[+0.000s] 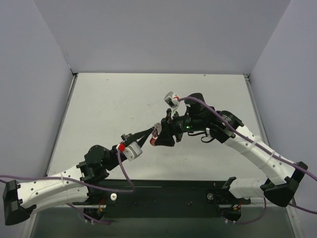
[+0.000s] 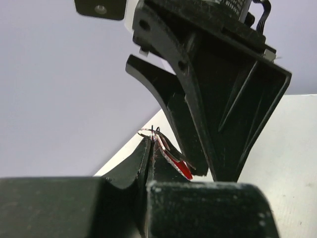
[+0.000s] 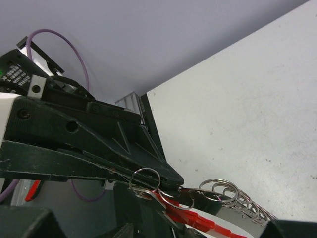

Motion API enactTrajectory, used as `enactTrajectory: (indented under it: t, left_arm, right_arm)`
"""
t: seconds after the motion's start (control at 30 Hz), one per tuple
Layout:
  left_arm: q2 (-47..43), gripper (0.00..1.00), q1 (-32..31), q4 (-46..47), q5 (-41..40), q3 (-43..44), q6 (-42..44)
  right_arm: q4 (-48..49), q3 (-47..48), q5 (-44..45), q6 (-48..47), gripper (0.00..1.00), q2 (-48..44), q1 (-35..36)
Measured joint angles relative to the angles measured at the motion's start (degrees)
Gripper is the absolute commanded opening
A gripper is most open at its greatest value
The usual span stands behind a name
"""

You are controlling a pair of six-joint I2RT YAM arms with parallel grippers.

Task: Put the keys on the keyring

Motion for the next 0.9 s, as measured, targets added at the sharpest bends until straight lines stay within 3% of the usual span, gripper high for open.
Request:
enactTrajectory:
  t: [0.17,0.43,0.9]
  left_arm:
    - [0.0,0.00,0.0,1.6,0.4,-0.5,0.0]
    - [-1.4,0.00,0.0,3.1,3.5,-0.6,-0.2]
    - [-1.4,0.00,0.0,6.5,17.0,-1.0,-3.8]
  right_arm:
    - [0.0,0.5,2.1,-1.3,0.55,-4.0,0.0]
    - [0.4,0.7,6.1,-5.2,0.53,-13.5,0.0]
    - [6.1,-2.2,0.5,-11.3,0.49,-14.5,0.0]
